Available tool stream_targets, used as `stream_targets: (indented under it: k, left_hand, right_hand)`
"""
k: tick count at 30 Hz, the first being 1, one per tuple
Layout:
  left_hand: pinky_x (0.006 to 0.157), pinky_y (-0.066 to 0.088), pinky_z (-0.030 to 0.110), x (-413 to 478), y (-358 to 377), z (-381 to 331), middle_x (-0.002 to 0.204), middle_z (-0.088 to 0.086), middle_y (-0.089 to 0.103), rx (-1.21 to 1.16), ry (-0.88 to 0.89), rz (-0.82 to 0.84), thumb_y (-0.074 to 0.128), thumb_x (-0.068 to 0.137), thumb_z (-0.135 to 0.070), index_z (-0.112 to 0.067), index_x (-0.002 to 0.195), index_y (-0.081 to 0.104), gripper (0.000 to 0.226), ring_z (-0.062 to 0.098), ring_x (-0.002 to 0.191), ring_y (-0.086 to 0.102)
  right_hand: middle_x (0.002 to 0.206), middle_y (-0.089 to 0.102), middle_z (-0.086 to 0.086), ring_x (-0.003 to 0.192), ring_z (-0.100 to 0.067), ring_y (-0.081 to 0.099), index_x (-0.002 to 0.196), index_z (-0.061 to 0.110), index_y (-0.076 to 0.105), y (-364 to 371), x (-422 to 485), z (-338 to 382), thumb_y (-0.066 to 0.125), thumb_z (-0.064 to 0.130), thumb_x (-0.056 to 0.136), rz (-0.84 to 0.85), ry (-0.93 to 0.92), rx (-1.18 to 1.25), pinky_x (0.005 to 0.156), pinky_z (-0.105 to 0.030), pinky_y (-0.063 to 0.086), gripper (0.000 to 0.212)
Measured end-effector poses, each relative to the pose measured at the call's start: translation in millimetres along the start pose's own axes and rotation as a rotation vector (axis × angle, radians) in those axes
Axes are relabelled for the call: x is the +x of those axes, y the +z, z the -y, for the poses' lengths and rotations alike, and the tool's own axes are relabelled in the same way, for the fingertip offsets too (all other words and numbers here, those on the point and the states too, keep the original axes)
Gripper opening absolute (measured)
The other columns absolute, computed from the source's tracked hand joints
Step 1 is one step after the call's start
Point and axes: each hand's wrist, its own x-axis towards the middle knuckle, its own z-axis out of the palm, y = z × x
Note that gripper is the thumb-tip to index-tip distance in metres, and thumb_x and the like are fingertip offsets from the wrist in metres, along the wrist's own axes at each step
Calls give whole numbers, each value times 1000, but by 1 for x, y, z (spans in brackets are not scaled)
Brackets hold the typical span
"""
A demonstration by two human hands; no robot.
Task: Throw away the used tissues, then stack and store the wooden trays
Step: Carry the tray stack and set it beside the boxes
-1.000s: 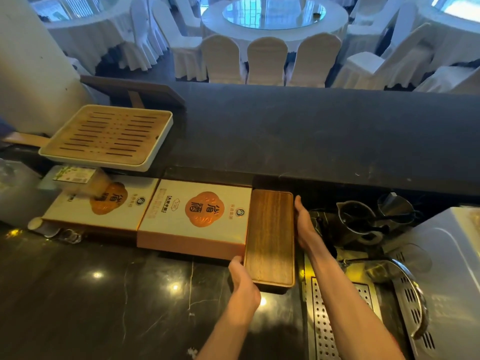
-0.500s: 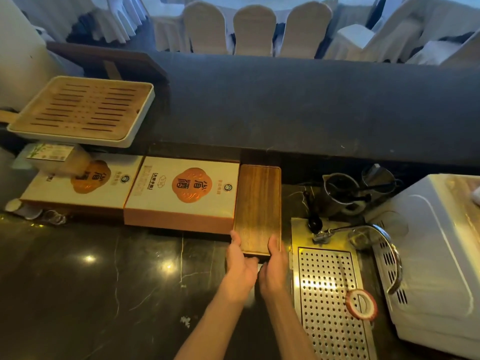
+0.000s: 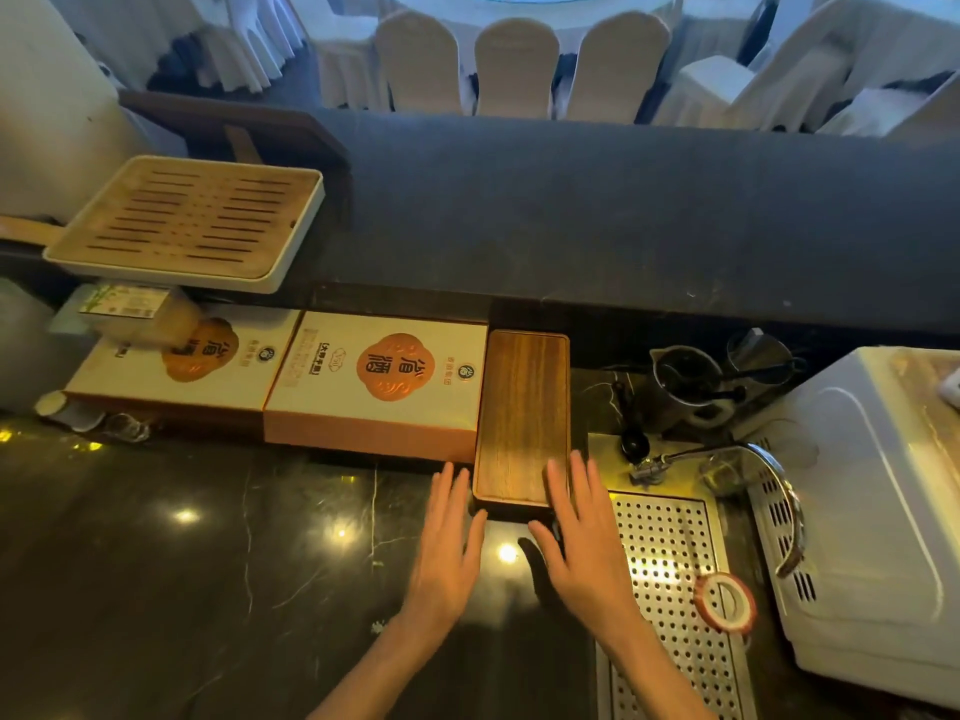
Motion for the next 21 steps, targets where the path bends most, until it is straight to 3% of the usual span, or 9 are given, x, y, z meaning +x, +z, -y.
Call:
stream_targets:
  k: [2,5,9,14,18,21]
  left_hand:
    - [122,4,25,-18,9,11,163,-5,-3,11,106,21,36,100,-33,-19,153,7,61,8,150,-5]
    - [122,11,38,-15,15,14,163,5,2,124,105,-5,41,100,-21,-11,153,5,64,20,151,-1]
    - [122,16,45,-5,18,9,163,6,9,214,140,23,34,100,-25,-14,153,7,60,22,151,5]
    - [123,16,45,-2,15,7,163,4,0,326,89,82,38,98,-29,-15,153,-4,71,22,151,2]
    - [119,4,61,-3,5,-9,161,-2,-19,333,-15,183,46,93,-20,-23,150,-18,85,26,150,-5]
    - [111,-7,69,0,-9,-26,161,-5,-20,300,-76,251,49,90,-16,-25,151,-13,87,29,149,-11]
  right_hand:
    - [165,-5,4,152,-17,-7,156,24,2,-1,-8,0,38,43,100,35,5,-69,124,-43,12,70]
    - [165,6,5,152,-11,0,156,20,9,0,-7,5,40,37,102,55,82,32,122,-43,23,64]
    - [164,15,-1,152,-13,11,156,16,15,5,-3,12,44,35,100,2,86,-11,121,-39,27,65]
    - [165,5,3,151,-14,12,156,23,5,3,-3,16,52,32,95,45,114,-69,122,-40,21,78]
    - [165,1,1,150,-19,18,156,22,2,-7,-3,26,56,34,92,107,144,-98,121,-44,23,85]
    - [165,0,-1,151,-24,15,156,21,-1,-17,2,31,57,38,91,166,157,-107,121,-46,19,88]
